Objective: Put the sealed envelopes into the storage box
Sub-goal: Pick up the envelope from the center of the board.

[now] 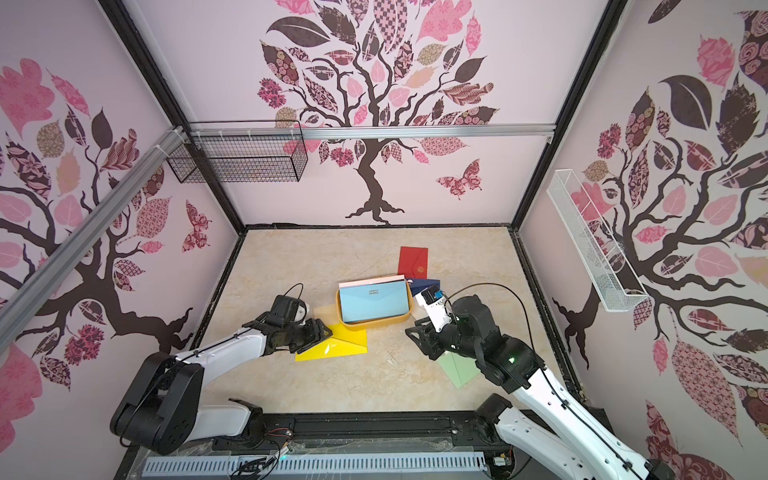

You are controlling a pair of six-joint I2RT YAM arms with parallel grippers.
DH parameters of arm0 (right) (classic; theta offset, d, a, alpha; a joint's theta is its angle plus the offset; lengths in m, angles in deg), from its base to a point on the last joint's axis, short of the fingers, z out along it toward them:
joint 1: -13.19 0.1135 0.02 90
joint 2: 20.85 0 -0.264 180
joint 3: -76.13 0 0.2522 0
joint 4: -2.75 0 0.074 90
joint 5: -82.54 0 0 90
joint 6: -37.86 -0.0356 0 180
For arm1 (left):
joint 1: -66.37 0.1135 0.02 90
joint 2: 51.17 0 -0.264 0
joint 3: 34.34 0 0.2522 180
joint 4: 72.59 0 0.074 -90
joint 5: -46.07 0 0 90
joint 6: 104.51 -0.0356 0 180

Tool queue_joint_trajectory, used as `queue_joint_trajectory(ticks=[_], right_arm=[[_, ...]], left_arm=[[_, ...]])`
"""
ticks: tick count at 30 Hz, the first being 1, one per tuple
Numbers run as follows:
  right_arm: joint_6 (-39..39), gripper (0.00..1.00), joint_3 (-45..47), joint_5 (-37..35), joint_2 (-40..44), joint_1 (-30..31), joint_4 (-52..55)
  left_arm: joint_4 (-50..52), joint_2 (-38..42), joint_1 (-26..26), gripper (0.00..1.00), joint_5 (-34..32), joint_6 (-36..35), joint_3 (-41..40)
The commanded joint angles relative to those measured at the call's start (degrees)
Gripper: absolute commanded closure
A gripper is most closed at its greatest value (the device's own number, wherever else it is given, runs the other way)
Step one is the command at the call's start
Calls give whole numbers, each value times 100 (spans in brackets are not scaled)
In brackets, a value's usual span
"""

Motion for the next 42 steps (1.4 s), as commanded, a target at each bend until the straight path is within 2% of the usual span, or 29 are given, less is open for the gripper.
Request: queue_joint_trajectory(ticks=[1, 6, 8, 13, 17, 20, 26, 32, 36, 38, 42], right_arm=[[-129, 58, 103, 68, 70, -4, -125], [-249, 58, 234, 44, 105, 2, -222], [-375, 57, 297, -133, 114, 2, -267], [-455, 57, 462, -63, 103, 5, -287], [-638, 57, 753, -175, 232, 1, -430], [-729, 57, 830, -154, 298, -5, -508], [-949, 57, 967, -41, 254, 3, -623], [-1494, 57, 1321, 107, 334, 5, -928], [-1678, 57, 1499, 107, 460, 4, -929], [-1724, 57, 1561, 113, 554, 5, -909], [-1793, 57, 1651, 78, 676, 9, -963]], left_arm=[[185, 340, -38, 37, 291, 299, -288], [-413, 655, -295, 37, 742, 740, -819], [-379, 734, -543, 37, 716, 770, -825], [-212, 984, -1002, 38, 601, 796, -785], [-122, 864, -1381, 39, 601, 717, -656], [-268, 675, -1868, 41, 451, 748, -545], [-386, 209, -2348, 51, 213, 689, -193], [-525, -348, -2790, 60, 102, 551, 301], [-654, -632, -2814, 69, 133, 565, 432], [-687, -734, -2814, 78, 129, 544, 500], [-798, -949, -2830, 88, 135, 563, 614]])
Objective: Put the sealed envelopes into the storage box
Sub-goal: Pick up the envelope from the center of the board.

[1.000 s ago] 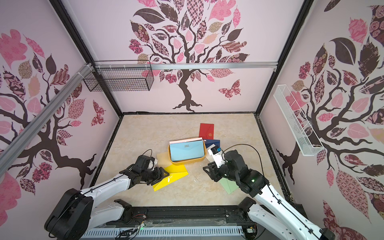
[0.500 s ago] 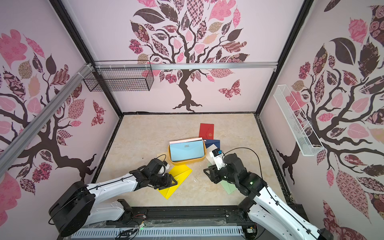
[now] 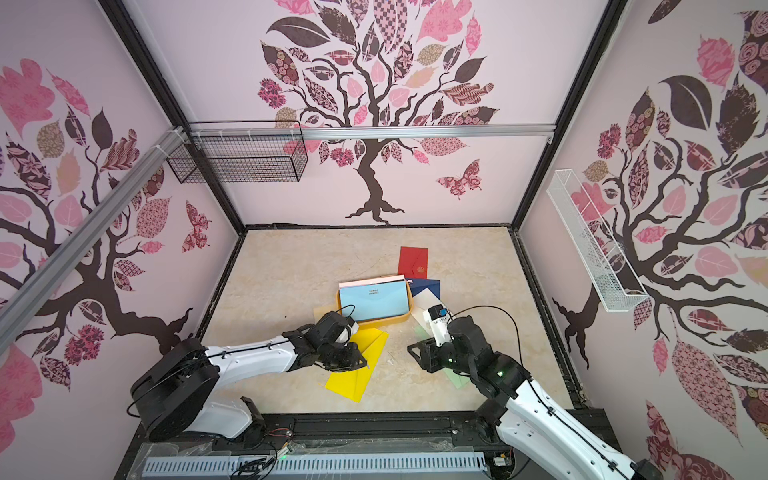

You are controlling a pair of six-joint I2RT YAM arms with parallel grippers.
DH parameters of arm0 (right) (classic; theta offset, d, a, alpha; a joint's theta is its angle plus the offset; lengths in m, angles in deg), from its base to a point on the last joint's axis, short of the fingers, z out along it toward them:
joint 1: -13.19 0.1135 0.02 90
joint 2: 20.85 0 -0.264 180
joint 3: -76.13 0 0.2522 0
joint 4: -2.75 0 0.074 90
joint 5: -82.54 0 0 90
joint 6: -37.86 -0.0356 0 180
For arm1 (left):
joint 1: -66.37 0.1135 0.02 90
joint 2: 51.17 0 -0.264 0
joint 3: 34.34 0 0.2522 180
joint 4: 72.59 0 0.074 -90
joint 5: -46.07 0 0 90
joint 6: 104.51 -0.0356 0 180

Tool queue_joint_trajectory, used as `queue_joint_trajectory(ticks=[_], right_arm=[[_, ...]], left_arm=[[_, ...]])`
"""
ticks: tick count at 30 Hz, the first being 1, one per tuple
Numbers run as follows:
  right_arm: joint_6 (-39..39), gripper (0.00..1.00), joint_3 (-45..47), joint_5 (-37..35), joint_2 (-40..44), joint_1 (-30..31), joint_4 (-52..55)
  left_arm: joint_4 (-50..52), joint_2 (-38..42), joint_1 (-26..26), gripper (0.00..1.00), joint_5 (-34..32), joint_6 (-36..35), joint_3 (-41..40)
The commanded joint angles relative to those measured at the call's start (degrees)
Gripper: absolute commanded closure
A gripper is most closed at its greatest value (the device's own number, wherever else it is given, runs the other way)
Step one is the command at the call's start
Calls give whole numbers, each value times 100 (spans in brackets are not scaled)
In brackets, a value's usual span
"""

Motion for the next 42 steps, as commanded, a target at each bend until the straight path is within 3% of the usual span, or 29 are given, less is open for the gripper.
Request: queue_joint_trajectory(ticks=[1, 9, 20, 31, 42], right_arm=[[-159, 57, -23, -35, 112, 2, -123], [-330, 57, 28, -106, -16, 6, -117], [-1519, 55, 867, 307, -311, 6, -987], [-1878, 53, 1038, 258, -763, -3, -1620], [-2389, 44, 1340, 224, -381, 0, -1953]], left_arm=[[-196, -133, -19, 91, -55, -43, 138], [-344, 71, -130, 100, -160, 215, 51], [-890, 191, -489, 100, -148, 664, 23], [-1388, -155, -884, 100, -41, 930, 368], [-1505, 42, -911, 100, -56, 885, 295]])
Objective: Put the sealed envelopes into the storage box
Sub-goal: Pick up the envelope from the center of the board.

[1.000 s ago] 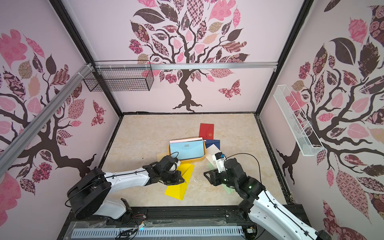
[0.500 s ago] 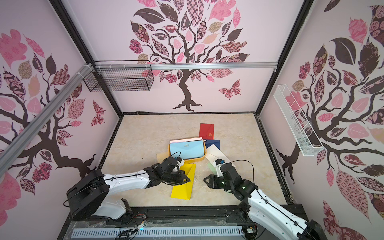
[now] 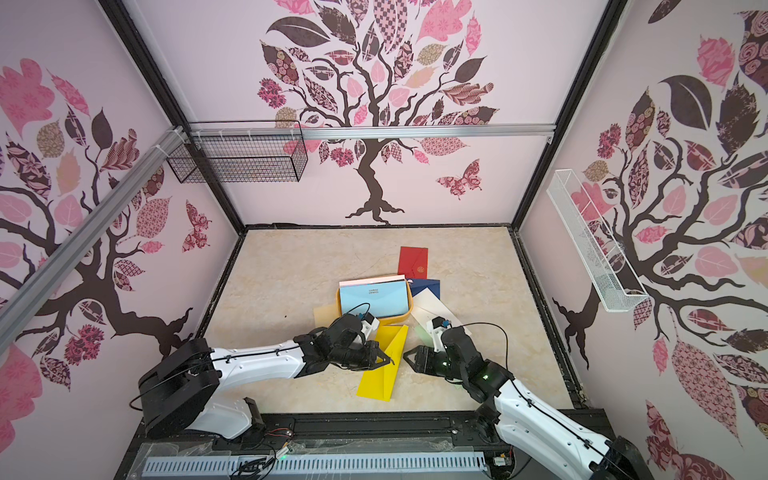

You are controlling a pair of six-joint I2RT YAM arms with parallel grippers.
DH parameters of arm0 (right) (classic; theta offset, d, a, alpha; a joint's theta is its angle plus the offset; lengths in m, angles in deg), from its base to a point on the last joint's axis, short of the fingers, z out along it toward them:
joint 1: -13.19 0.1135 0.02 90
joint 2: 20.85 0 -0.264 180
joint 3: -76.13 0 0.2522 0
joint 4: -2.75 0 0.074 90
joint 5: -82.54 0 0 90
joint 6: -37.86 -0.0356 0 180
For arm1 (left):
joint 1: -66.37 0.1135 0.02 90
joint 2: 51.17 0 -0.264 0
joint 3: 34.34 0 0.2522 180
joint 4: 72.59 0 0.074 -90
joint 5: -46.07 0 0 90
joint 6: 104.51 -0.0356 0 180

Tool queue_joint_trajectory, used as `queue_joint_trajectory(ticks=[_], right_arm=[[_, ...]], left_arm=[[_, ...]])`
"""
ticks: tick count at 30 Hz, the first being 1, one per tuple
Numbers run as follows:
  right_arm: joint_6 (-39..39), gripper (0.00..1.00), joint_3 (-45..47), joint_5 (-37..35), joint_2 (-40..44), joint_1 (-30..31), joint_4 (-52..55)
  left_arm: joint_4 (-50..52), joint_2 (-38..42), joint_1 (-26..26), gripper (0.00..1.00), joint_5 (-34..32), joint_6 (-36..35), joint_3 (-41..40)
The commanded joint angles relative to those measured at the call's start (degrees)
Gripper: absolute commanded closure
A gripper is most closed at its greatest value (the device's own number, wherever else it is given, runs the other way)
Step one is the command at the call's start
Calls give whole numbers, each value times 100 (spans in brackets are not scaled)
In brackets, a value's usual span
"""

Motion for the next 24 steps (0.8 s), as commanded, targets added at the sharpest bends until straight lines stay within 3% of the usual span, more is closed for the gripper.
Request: queue_joint_trajectory(ticks=[1, 12, 24], right_arm=[[-303, 44, 94, 0, 86, -1, -381], [-475, 47, 363, 2, -201, -6, -1079], [-671, 48, 488, 93, -197, -4, -1457]], left_arm=[[-208, 49, -14, 100, 11, -61, -2], [-1072, -590, -8, 100, 289, -160, -118], [-1258, -66, 22, 100, 286, -83, -302]])
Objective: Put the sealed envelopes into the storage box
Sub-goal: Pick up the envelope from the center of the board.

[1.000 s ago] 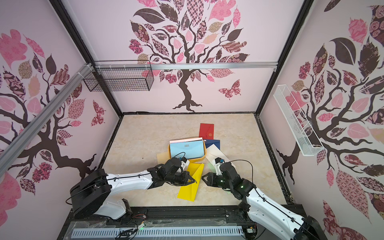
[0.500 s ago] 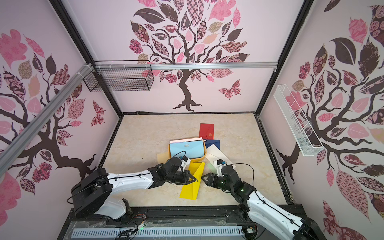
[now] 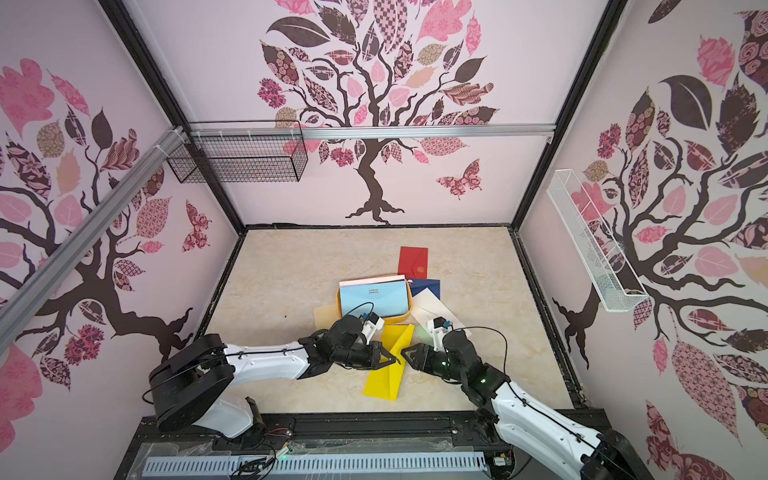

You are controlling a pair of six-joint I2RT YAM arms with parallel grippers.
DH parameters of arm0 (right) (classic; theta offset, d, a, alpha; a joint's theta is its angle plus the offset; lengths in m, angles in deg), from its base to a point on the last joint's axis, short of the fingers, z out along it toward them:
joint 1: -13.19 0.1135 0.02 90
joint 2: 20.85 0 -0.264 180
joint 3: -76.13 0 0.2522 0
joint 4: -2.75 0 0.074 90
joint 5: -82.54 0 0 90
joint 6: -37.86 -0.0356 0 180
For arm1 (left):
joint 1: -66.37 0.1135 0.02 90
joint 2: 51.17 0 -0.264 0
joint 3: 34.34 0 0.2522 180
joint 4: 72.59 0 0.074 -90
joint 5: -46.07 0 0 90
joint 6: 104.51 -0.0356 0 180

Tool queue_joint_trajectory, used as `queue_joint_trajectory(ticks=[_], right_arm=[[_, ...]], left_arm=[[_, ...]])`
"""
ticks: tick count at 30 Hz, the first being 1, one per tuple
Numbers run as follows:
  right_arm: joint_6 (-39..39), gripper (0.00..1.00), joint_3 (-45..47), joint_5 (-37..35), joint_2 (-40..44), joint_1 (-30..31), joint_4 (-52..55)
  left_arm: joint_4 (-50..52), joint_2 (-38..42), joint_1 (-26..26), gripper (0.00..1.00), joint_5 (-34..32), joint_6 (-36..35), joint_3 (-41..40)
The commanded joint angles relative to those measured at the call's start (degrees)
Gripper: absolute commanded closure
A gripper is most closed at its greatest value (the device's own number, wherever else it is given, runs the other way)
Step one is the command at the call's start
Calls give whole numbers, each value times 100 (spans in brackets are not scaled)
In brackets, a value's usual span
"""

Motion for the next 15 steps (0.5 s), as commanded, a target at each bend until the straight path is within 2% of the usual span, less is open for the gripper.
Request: queue_joint_trajectory(ticks=[1, 7, 15], right_arm=[[-57, 47, -28, 49, 33, -8, -92], [-138, 49, 54, 263, 73, -6, -265], [-277, 53, 75, 453, 354, -6, -698]], left_arm=[[-178, 238, 25, 100, -23, -24, -118], [-193, 539, 43, 100, -77, 5, -139], [-467, 496, 42, 100, 69, 105, -188]])
